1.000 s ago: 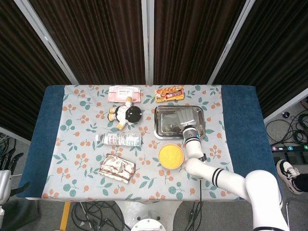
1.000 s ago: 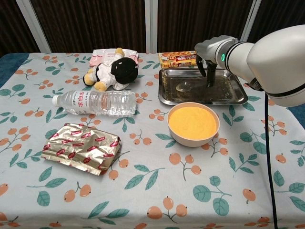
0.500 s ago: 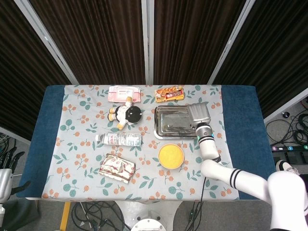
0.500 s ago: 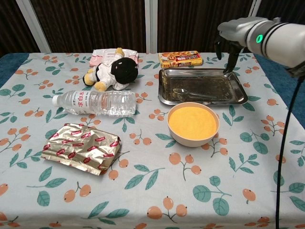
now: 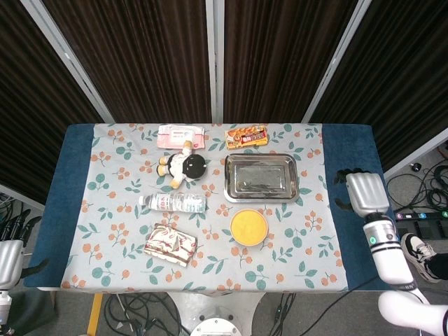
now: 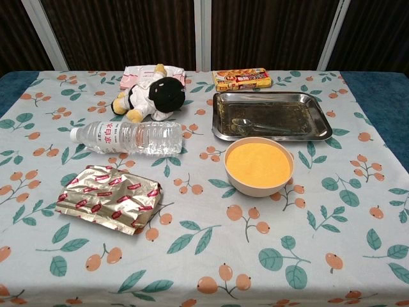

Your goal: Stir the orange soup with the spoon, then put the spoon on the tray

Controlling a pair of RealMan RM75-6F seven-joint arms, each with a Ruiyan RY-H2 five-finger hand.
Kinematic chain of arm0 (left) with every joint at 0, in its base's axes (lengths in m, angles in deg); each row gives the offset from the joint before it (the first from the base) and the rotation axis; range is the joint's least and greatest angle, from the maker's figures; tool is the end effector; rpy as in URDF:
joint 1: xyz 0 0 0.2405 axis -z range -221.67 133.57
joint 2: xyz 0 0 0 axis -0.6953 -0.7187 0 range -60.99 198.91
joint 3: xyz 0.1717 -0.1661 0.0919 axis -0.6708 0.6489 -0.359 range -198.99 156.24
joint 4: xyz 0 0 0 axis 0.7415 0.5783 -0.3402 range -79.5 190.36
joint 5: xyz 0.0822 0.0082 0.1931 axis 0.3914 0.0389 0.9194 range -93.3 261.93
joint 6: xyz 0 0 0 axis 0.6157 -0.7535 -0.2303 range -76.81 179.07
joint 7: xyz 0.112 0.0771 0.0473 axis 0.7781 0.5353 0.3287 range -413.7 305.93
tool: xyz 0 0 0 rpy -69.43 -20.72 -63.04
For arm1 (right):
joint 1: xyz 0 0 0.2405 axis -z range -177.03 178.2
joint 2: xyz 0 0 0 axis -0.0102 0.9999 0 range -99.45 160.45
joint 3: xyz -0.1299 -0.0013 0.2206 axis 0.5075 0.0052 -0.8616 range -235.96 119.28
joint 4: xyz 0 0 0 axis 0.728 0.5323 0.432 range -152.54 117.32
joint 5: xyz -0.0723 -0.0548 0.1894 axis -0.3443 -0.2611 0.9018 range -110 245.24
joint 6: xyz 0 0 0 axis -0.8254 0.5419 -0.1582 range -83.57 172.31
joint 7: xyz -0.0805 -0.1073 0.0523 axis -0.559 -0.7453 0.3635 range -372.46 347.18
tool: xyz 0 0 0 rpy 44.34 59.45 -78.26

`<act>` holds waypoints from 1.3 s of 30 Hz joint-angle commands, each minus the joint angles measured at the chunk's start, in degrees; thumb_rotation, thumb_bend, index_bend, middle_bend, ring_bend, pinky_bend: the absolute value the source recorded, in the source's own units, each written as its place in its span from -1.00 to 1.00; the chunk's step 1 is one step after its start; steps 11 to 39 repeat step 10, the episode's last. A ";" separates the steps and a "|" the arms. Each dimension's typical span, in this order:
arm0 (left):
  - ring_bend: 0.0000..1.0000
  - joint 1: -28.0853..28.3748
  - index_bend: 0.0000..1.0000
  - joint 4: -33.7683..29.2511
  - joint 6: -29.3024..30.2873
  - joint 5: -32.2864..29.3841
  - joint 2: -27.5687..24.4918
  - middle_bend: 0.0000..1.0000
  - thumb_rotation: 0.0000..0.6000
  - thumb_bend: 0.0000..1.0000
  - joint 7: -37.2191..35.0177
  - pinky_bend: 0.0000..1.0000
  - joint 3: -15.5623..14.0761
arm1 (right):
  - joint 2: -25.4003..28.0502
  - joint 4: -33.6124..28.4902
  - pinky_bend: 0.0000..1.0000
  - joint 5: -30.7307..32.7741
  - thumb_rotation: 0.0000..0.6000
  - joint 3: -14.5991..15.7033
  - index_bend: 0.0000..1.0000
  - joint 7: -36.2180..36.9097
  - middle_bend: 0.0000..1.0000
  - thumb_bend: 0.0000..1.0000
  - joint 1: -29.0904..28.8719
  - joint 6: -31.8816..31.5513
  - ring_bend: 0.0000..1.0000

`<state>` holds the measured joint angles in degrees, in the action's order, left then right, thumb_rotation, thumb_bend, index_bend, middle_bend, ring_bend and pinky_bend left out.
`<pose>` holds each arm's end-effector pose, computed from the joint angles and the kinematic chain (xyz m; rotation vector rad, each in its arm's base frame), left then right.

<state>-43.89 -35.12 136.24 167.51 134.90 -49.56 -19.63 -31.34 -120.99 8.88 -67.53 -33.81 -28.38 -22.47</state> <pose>-0.3357 0.1501 0.1518 -1.3327 -0.9304 -0.7510 -0.2308 -0.3056 0.1401 1.5235 -0.9085 0.7560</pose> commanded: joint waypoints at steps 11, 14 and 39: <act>-0.77 1.46 -0.57 -1.75 -1.08 -0.03 0.20 -0.72 1.00 -0.88 1.90 -0.73 0.36 | 1.38 3.48 -0.43 -23.99 1.00 11.83 -0.41 18.52 -0.44 -0.66 20.52 -21.15 -0.71; -0.77 1.46 -0.57 -1.75 -1.08 -0.03 0.20 -0.72 1.00 -0.88 1.90 -0.73 0.36 | 1.38 3.48 -0.43 -23.99 1.00 11.83 -0.41 18.52 -0.44 -0.66 20.52 -21.15 -0.71; -0.77 1.46 -0.57 -1.75 -1.08 -0.03 0.20 -0.72 1.00 -0.88 1.90 -0.73 0.36 | 1.38 3.48 -0.43 -23.99 1.00 11.83 -0.41 18.52 -0.44 -0.66 20.52 -21.15 -0.71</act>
